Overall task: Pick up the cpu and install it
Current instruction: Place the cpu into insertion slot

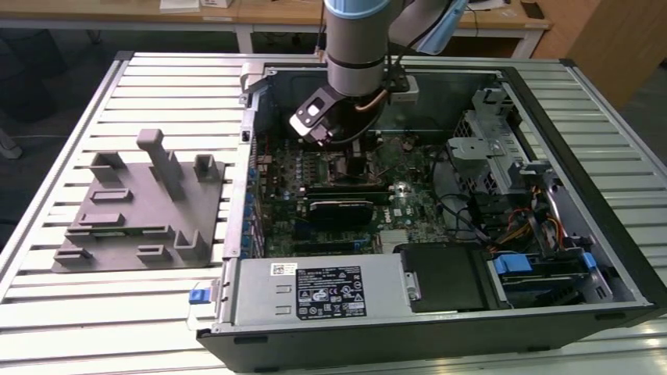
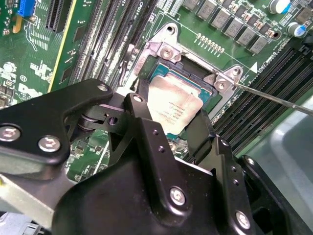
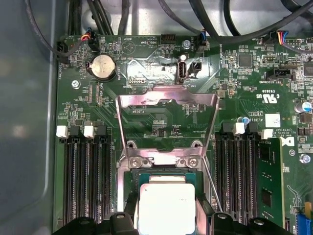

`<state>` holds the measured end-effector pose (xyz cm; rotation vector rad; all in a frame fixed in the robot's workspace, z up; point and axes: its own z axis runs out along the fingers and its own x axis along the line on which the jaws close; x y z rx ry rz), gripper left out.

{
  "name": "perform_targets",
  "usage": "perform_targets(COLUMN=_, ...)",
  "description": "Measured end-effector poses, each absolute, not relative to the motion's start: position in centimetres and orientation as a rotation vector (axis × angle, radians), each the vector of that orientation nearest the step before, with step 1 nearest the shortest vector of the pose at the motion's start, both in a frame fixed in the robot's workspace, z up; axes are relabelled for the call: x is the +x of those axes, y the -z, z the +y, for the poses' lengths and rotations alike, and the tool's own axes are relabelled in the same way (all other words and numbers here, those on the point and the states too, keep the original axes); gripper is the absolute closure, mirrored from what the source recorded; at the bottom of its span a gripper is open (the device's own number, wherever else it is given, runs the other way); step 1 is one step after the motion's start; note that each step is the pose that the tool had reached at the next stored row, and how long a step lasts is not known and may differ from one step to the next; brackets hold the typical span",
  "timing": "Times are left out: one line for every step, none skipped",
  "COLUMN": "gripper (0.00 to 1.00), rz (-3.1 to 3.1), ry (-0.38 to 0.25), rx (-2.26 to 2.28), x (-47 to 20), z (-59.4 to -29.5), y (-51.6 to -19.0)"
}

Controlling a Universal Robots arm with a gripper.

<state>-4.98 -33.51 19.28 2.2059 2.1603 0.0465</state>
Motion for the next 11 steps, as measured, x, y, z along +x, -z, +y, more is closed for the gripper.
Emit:
perform_targets(gripper=0.46, rz=2.162, ry=-0.046, rx=2.204, x=-4.96, z=-33.5, y=-19.28)
perform_targets(gripper=0.46, rz=2.164, ry=-0.046, rx=2.202, x=-4.94, z=-33.47, y=-19.27)
perform_targets(gripper=0.46, rz=2.167, ry=-0.046, rx=2.199, x=-4.93, z=-33.42, y=-19.27)
perform_targets(gripper=0.46, rz=2.17, ry=-0.046, rx=2.197, x=-4.93, z=-33.38, y=-19.26)
perform_targets(gripper=0.46, rz=2.172, ry=-0.047, rx=2.194, x=-4.93, z=-33.33, y=-19.25)
perform_targets(gripper=0.46, rz=2.174, ry=-0.046, rx=2.193, x=-4.93, z=-33.28, y=-19.24)
perform_targets(gripper=0.46, rz=2.174, ry=-0.046, rx=2.191, x=-4.93, z=-33.25, y=-19.23)
perform_targets(gripper=0.46, rz=2.174, ry=-0.045, rx=2.191, x=-4.93, z=-33.25, y=-19.22)
perform_targets(gripper=0.46, rz=2.174, ry=-0.044, rx=2.191, x=-4.96, z=-33.25, y=-19.21)
perform_targets(gripper=0.46, rz=2.173, ry=-0.044, rx=2.191, x=-4.99, z=-33.25, y=-19.2)
perform_targets(gripper=0.46, rz=2.173, ry=-0.043, rx=2.19, x=-5.01, z=-33.25, y=-19.18)
